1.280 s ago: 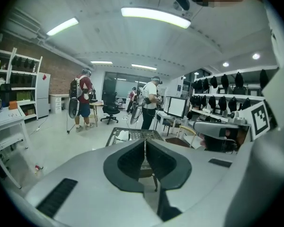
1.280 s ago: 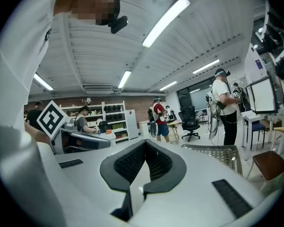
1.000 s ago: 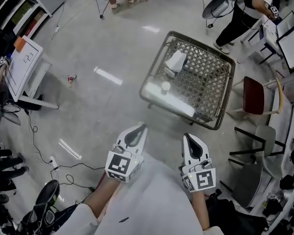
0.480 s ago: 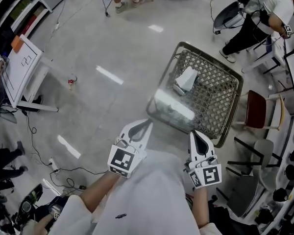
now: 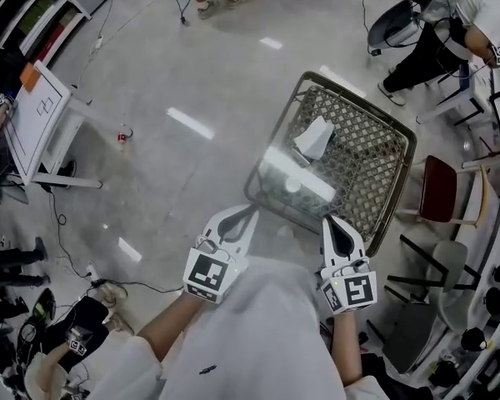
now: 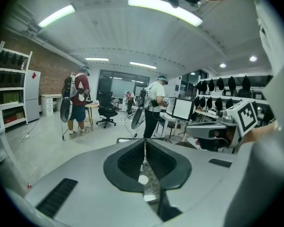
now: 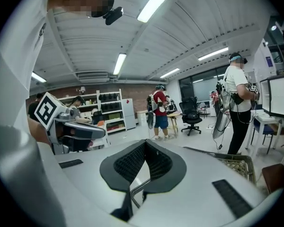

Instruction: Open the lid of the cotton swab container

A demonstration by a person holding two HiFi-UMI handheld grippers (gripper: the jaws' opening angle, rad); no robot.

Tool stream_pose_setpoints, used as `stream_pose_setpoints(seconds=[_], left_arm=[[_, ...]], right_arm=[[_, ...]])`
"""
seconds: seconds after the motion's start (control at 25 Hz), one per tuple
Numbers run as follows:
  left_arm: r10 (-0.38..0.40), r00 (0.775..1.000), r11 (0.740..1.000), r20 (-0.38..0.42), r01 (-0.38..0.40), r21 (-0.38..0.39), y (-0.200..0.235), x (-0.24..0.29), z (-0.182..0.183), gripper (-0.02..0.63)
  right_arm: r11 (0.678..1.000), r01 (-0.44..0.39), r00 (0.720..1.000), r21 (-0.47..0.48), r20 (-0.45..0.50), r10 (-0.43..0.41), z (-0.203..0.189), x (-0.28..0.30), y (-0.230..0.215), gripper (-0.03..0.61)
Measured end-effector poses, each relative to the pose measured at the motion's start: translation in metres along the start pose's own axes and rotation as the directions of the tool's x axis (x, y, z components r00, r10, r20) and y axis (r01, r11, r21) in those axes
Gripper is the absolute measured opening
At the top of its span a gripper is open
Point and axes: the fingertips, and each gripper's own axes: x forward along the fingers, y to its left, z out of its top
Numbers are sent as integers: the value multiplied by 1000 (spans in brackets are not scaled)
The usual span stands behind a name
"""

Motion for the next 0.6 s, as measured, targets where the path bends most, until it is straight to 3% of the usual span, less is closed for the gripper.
stream_pose_setpoints(seconds=[0.32, 0.6], left_arm=[[-40, 993, 998, -113, 46, 50, -13, 29, -40, 9], [-80, 984, 990, -157, 97, 101, -5, 64, -87, 12]], right_arm=[[999, -21, 1000, 28, -12, 22, -5, 15, -15, 0], [998, -65, 995, 6, -69, 65, -38, 42, -26, 0]])
